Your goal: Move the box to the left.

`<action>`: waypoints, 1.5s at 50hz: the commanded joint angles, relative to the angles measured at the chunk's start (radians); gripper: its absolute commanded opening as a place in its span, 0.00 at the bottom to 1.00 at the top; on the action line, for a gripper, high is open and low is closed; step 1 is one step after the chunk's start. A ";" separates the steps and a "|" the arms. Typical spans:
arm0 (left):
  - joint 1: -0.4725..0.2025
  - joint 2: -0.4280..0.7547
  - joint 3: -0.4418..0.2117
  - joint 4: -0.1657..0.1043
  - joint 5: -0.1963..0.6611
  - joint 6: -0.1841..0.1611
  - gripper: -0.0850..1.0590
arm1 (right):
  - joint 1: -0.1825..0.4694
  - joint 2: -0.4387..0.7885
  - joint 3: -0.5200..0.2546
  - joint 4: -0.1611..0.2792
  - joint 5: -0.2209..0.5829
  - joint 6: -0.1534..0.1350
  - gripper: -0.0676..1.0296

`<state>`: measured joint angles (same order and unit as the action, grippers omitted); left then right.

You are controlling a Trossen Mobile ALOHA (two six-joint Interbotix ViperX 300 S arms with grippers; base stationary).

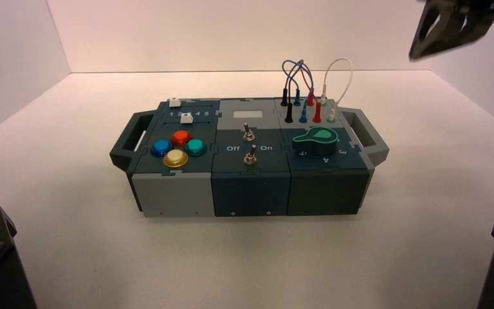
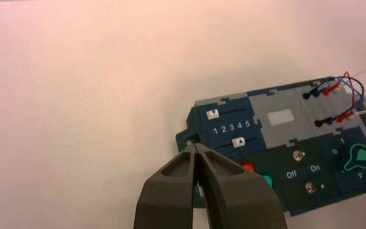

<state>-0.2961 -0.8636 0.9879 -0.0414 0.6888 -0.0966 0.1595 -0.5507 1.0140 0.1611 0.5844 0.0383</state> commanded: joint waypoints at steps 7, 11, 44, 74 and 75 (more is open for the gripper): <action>-0.003 -0.003 -0.014 0.000 -0.015 0.003 0.05 | -0.005 0.118 -0.023 0.000 0.003 0.002 0.04; -0.003 -0.002 -0.009 0.000 -0.026 0.003 0.05 | -0.003 0.196 -0.026 0.000 -0.003 0.002 0.04; -0.005 0.011 0.000 0.002 -0.052 0.017 0.04 | 0.034 0.503 -0.112 0.005 -0.080 -0.009 0.04; -0.005 0.026 0.011 -0.003 -0.066 0.009 0.04 | 0.227 0.588 -0.164 0.092 -0.063 -0.005 0.04; -0.005 0.026 0.011 -0.002 -0.064 0.009 0.05 | 0.245 0.598 -0.172 0.107 -0.063 -0.005 0.04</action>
<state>-0.2991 -0.8391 1.0140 -0.0430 0.6320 -0.0859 0.3160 0.0322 0.8759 0.2240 0.5216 0.0337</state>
